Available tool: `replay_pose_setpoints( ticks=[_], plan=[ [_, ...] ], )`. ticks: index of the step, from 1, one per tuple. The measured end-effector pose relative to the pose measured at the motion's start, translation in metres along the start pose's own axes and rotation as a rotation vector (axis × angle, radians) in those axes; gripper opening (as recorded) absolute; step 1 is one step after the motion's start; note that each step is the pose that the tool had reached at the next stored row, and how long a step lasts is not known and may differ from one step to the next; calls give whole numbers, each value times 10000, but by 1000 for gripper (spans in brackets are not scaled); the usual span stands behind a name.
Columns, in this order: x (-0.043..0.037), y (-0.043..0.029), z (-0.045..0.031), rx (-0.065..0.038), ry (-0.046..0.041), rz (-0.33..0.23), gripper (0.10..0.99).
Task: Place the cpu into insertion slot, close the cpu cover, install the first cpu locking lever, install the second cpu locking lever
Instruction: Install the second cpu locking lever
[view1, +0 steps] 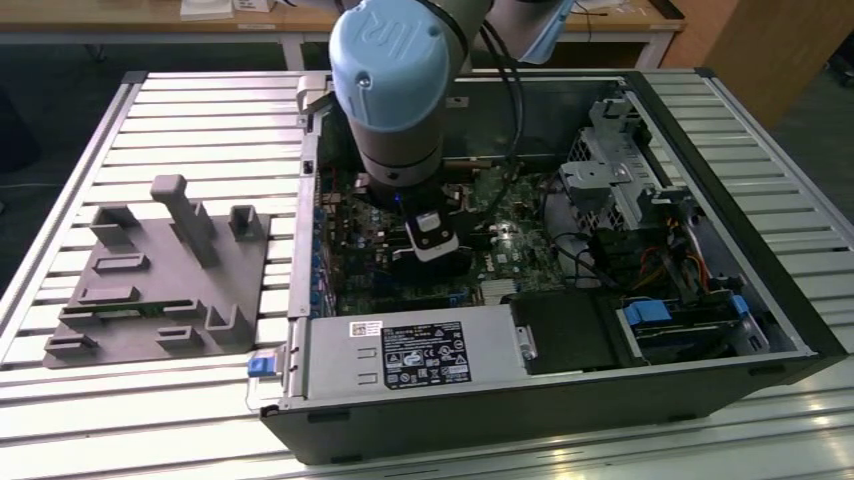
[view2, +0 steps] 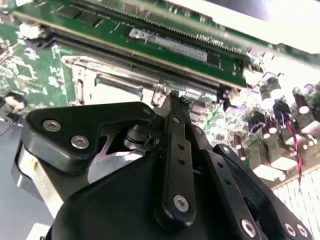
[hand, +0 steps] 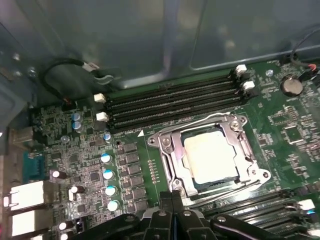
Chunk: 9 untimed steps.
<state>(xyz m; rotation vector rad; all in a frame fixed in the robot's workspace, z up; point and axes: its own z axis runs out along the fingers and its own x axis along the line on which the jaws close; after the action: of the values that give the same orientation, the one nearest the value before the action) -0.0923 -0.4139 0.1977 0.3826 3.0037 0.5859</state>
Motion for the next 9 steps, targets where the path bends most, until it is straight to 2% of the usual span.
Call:
replay_pose_setpoints(
  ticks=[9],
  plan=[
    [-2, 64, -158, 70, -21, -9, 106]
  ],
)
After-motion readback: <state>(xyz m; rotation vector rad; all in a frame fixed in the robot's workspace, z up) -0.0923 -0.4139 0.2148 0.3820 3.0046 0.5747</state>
